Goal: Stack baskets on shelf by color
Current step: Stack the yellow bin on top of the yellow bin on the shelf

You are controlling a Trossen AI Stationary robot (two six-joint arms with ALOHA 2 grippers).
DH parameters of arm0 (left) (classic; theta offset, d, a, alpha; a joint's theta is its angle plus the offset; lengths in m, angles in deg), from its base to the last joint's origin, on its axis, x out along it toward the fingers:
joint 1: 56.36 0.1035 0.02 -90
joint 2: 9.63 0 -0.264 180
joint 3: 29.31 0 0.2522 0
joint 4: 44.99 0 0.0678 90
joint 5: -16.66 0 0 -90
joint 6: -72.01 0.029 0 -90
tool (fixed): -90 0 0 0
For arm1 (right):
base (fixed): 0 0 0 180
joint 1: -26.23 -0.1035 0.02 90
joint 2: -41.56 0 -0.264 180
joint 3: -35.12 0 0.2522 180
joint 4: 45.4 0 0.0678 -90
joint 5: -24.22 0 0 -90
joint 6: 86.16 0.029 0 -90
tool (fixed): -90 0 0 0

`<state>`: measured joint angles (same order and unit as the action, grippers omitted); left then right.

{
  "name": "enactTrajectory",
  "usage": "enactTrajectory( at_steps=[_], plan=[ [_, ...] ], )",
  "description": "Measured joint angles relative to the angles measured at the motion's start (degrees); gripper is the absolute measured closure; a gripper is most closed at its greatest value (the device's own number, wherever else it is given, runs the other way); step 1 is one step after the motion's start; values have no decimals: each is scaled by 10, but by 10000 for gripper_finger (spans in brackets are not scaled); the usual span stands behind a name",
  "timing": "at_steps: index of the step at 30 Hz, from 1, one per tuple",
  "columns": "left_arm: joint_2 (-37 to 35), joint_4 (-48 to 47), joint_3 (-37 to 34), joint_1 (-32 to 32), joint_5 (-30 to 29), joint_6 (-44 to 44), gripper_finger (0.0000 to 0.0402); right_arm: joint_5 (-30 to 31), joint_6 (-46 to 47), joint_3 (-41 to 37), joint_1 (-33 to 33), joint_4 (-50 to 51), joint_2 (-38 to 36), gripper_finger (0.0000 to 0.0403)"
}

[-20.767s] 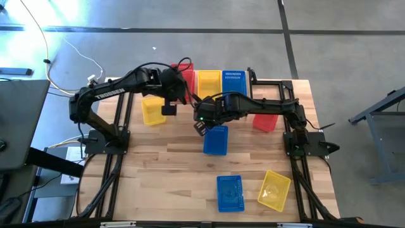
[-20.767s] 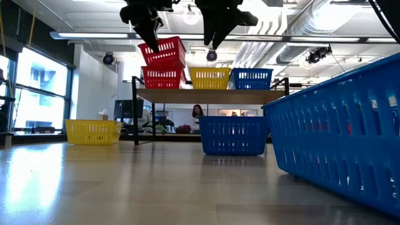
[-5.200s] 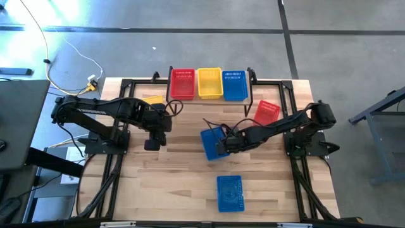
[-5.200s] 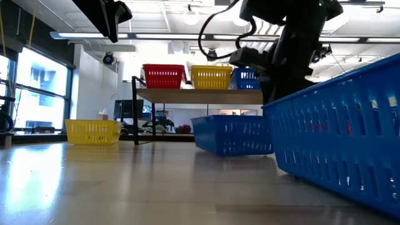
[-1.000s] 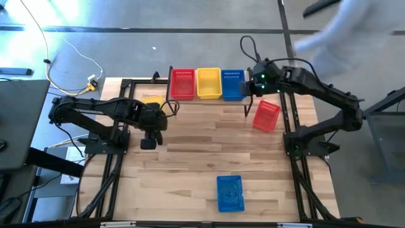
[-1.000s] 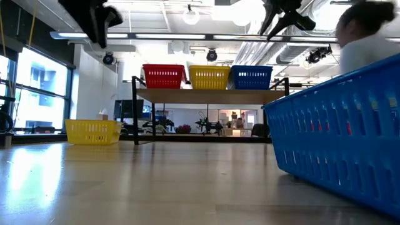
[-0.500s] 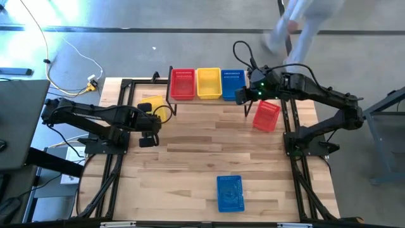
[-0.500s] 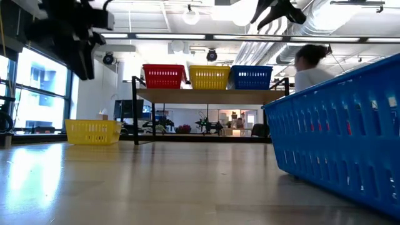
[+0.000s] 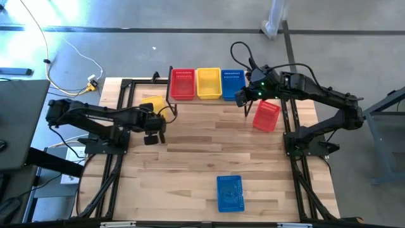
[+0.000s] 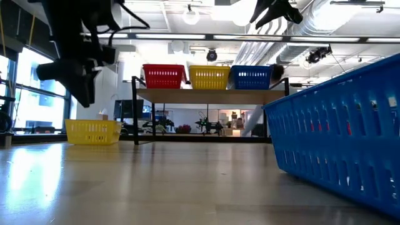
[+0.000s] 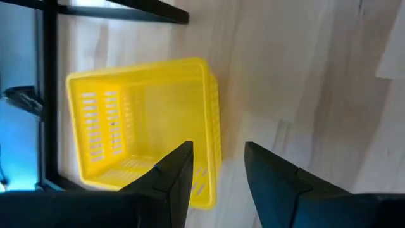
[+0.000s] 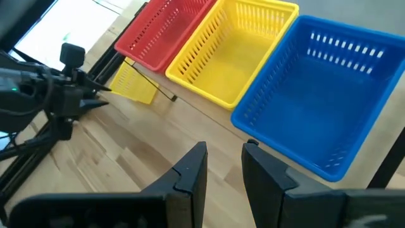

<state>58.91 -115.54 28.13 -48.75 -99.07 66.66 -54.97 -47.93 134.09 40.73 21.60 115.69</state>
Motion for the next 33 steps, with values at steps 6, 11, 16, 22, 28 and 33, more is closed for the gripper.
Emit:
enactTrajectory(
  at_steps=[6, 11, 16, 22, 28, 33],
  plan=[
    [49, 17, 0, 32, 1, 15, 271, 0, -12, 0, 0, 1, 0, 320],
    [96, 17, 0, 54, 1, 15, 271, -3, -12, 0, 0, 3, 0, 320],
    [137, 16, 0, 69, 1, 15, 271, -4, -14, 0, 0, 3, 0, 320],
    [163, 16, 0, 71, 1, 15, 273, -4, -25, 0, 0, 3, 0, 320],
    [162, 16, 0, 68, -5, 14, 335, -4, -23, 0, 0, 3, 0, 320],
    [161, 16, 0, 68, 1, 14, 393, -4, -23, 0, 0, 3, 0, 320]
  ],
)
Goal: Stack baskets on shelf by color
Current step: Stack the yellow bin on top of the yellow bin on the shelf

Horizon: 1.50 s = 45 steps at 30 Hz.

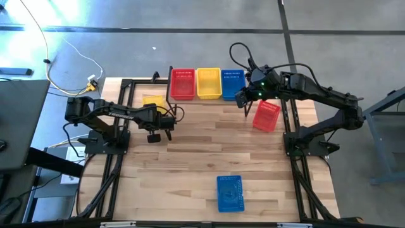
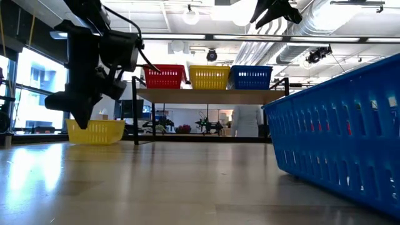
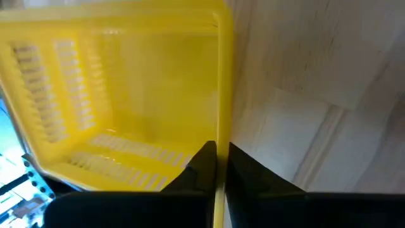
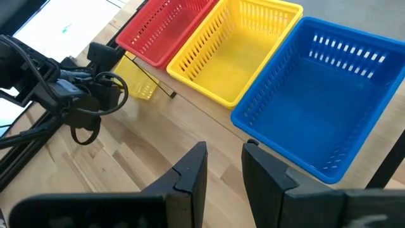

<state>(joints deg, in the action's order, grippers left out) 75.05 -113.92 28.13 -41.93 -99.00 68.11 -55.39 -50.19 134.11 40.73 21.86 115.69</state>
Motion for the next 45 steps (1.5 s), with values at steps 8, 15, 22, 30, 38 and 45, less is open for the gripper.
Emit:
enactTrajectory(
  at_steps=[8, 15, 22, 30, 38, 45],
  plan=[
    [-20, -15, 0, -5, 30, -9, 396, 2, 18, 0, 0, 0, 0, 320],
    [-92, -61, 0, -38, 33, -55, 398, 8, 26, 0, 0, 7, 0, 320],
    [-168, -134, 53, -76, 32, -84, 399, 15, 59, 0, 0, 9, 0, 320],
    [-227, -236, 155, -99, 16, -105, 400, 26, 94, 0, -20, 16, 0, 320],
    [-236, -277, 280, -139, 10, -72, 400, 31, 170, 0, -55, 16, 2, 320],
    [-203, -268, 373, -191, -11, -38, 401, 80, 244, 0, -106, 15, 2, 320]
  ],
)
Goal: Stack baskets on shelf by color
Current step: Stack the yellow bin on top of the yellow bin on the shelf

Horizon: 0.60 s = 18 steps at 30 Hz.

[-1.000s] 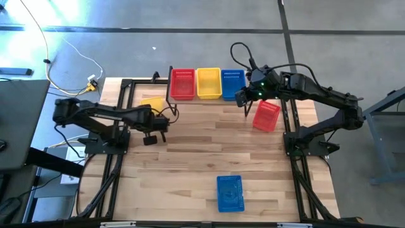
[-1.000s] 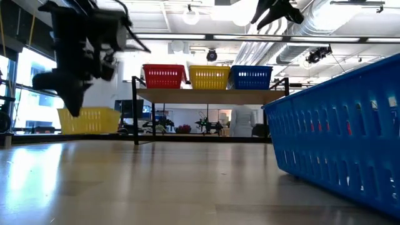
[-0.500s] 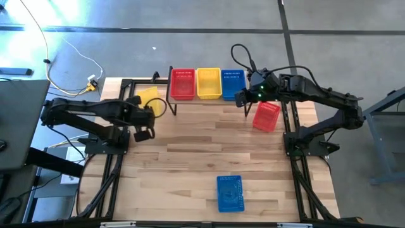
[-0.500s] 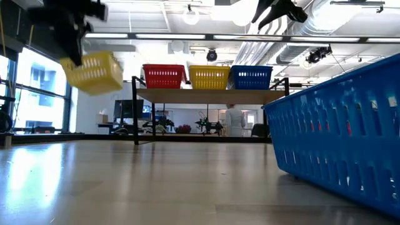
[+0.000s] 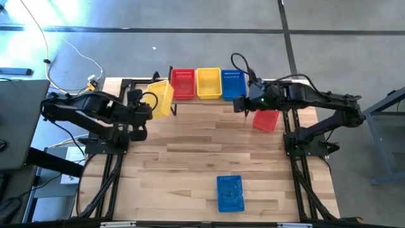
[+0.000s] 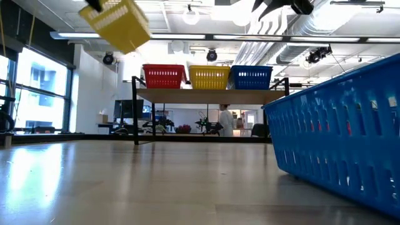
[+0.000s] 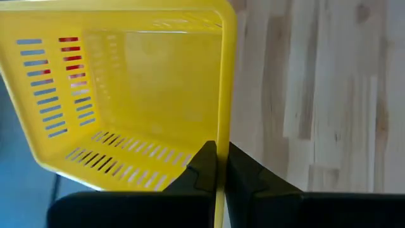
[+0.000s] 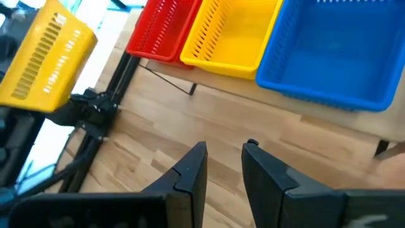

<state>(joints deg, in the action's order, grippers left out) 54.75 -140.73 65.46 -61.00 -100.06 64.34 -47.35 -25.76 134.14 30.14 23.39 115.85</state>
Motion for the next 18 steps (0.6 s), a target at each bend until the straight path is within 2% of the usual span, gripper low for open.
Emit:
enactTrajectory(
  at_steps=[9, 18],
  plan=[
    [91, 16, 44, -62, -51, 66, 401, 45, 84, 0, -56, -2, 4, 320],
    [176, 29, 43, -106, -84, 98, 401, 35, 92, 0, -95, -71, 50, 320]
  ],
)
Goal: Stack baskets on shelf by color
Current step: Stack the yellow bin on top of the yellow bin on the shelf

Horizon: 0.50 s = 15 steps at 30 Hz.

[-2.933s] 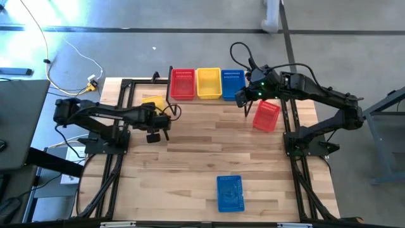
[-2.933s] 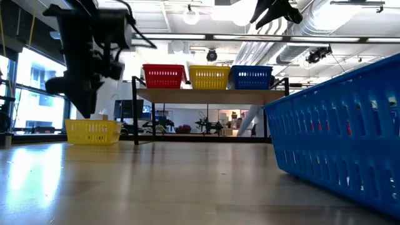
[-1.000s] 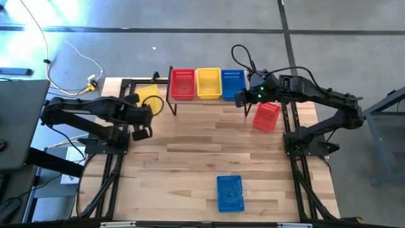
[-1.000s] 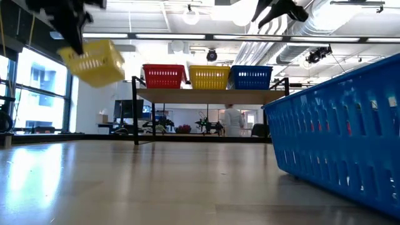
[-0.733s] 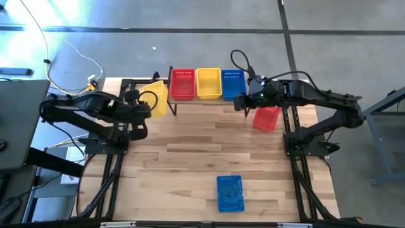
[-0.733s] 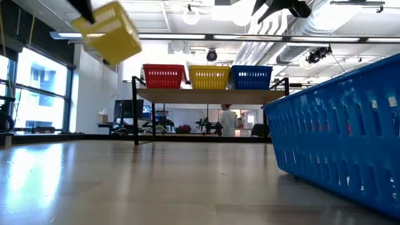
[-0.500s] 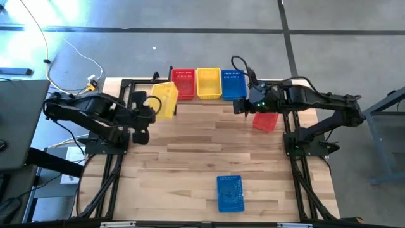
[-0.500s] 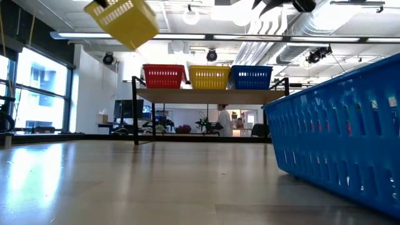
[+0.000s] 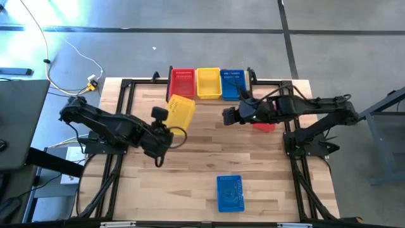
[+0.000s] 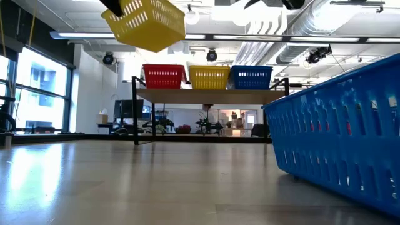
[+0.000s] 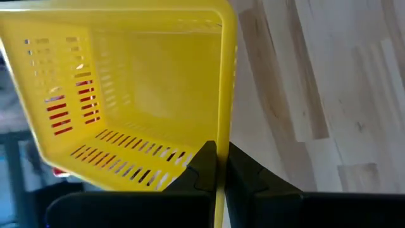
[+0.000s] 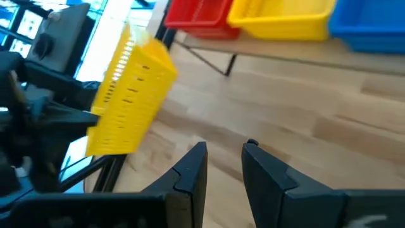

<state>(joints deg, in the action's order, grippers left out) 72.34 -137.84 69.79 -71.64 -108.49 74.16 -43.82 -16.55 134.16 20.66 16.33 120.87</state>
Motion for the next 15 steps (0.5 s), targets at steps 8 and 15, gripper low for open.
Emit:
enactTrajectory(
  at_steps=[8, 15],
  plan=[
    [65, 14, 0, -13, -7, 27, 401, -14, 11, 0, -10, -92, 59, 320],
    [105, 11, 0, -13, -18, 32, 401, -36, 51, 0, -9, -142, 107, 320]
  ],
)
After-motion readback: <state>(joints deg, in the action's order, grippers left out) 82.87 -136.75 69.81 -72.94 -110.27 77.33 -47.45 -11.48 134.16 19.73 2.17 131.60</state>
